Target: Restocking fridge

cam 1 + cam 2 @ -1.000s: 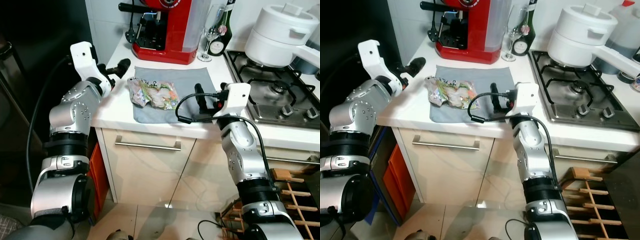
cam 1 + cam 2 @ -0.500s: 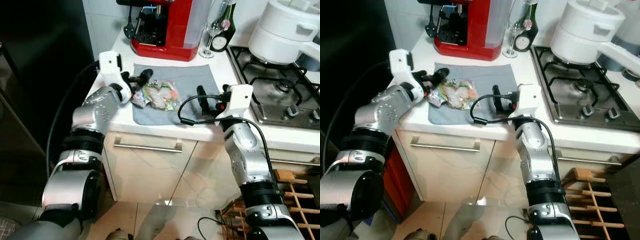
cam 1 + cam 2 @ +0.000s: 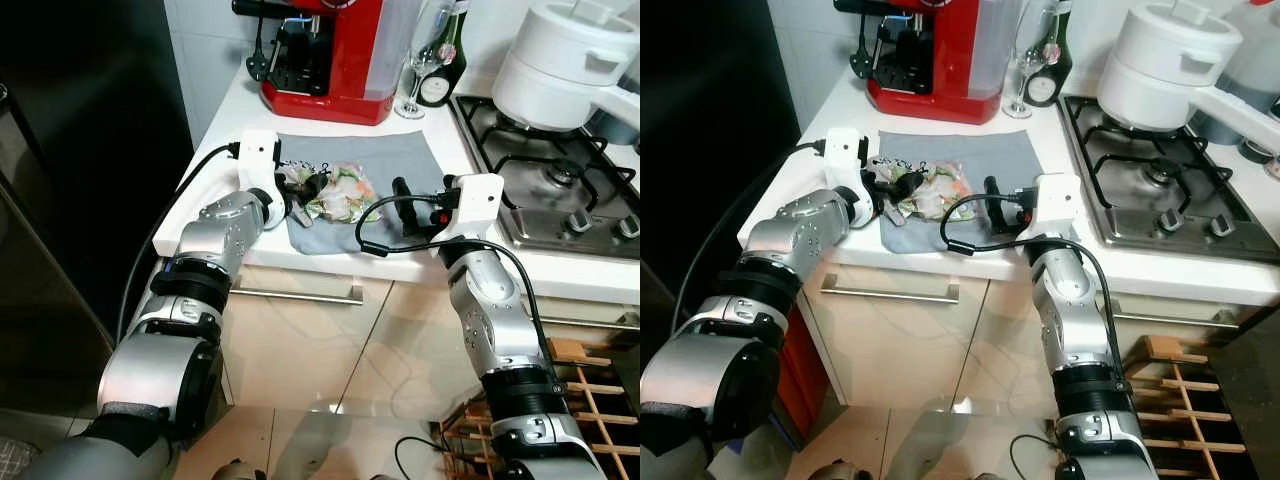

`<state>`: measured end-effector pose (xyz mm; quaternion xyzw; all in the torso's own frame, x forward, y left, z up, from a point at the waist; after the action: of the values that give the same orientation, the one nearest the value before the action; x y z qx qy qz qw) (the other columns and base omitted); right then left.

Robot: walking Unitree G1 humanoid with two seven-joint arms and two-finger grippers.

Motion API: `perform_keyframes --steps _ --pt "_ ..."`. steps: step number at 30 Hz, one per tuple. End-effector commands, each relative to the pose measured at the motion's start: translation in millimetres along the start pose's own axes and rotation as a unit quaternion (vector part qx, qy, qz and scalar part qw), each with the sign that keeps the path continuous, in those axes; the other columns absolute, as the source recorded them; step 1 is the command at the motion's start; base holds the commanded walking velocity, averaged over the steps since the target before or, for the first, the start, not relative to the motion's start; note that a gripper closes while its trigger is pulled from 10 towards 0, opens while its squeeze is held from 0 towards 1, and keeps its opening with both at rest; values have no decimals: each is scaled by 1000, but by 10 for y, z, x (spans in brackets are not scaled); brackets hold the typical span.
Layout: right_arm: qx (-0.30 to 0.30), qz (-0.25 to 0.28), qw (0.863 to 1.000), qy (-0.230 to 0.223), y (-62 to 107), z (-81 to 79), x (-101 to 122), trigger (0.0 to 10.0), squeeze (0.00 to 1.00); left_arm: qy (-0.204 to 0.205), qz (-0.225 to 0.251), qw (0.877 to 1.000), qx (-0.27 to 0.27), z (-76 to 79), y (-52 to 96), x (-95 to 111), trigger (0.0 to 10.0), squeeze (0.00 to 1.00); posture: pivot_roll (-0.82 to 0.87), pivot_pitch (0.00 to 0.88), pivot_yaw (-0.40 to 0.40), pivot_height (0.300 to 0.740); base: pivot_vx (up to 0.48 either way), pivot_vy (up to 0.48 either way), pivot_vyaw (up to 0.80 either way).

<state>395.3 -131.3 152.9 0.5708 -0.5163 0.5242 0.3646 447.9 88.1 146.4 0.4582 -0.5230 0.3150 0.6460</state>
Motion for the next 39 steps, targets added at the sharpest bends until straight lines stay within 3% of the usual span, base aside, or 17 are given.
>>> perform_keyframes --steps 1,4,6,10,14,23,26,28,30,31,32,33,34,35,36,37,39 --pt "1 -1 1000 1 2 14 23 10000 0 -4 -81 997 12 -13 27 -521 0 0 -7 0 -70 740 0 0 0" --pt "2 -3 1000 1 3 9 17 10000 0 -24 -56 998 26 -69 28 -458 0 0 -7 0 -71 740 0 0 0" --pt "3 -4 1000 1 6 10 15 10000 0 -77 -20 996 43 -131 32 -301 0 0 -8 0 -71 740 0 0 0" --pt "2 -7 1000 0 9 17 5 10000 0 -110 11 993 38 -94 28 -145 0 0 -6 0 -73 740 0 0 0" --pt "3 -8 1000 -1 8 11 -4 10000 0 -101 22 994 27 -49 21 -120 0 0 -7 0 -74 740 0 0 0" --pt "1 -13 1000 -1 8 33 -19 10000 0 -26 28 999 13 -56 37 -202 0 0 -10 0 -80 740 0 0 0" --pt "0 -14 1000 -1 12 49 -18 10000 0 -1 71 997 10 -94 68 12 0 0 -11 0 -86 740 0 0 0" --pt "0 -15 1000 -1 12 52 -19 10000 0 1 83 997 9 -96 77 78 0 0 -11 0 -86 740 0 0 0" --pt "0 -14 1000 -1 11 52 -15 10000 0 -4 131 991 -1 -68 123 366 0 0 -15 0 -88 740 0 0 0" --pt "0 -14 1000 -1 11 52 -15 10000 0 -4 131 991 -1 -68 123 366 0 0 -15 0 -88 740 0 0 0" --pt "1 -13 1000 0 7 46 -2 10000 0 -9 187 982 -15 -19 218 693 0 0 -22 0 -81 740 0 0 0" --pt "1 -13 1000 0 7 46 -2 10000 0 -9 187 982 -15 -19 218 693 0 0 -22 0 -81 740 0 0 0" --pt "-1 -9 1000 1 4 54 16 10000 0 -17 228 973 -22 15 312 933 0 0 -20 0 -81 740 0 0 0" --pt "-1 -9 1000 1 4 54 16 10000 0 -17 228 973 -22 15 312 933 0 0 -20 0 -81 740 0 0 0" --pt "-5 -5 1000 1 -3 78 40 10000 0 -36 290 956 -30 72 490 1304 0 0 -17 0 -82 740 0 0 0" --pt "-5 -5 1000 1 -3 78 40 10000 0 -36 290 956 -30 72 490 1304 0 0 -17 0 -82 740 0 0 0" --pt "-6 -6 1000 2 -7 81 35 10000 0 -50 324 944 -29 107 594 1501 0 0 -14 0 -82 740 0 0 0"
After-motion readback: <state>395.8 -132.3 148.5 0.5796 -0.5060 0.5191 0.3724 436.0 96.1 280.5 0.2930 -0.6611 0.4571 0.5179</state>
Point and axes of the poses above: a point about 5 cm out from each wrist's last joint towards the gripper, its own y axis pointing back from the gripper into the wrist, its own x axis along the axis of the wrist's last joint, z = x × y, the point moved 6 cm from there along -y, pointing out of the wrist towards the gripper, and after that the axes turned 7 degrees about -y, right-handed, at the moved point
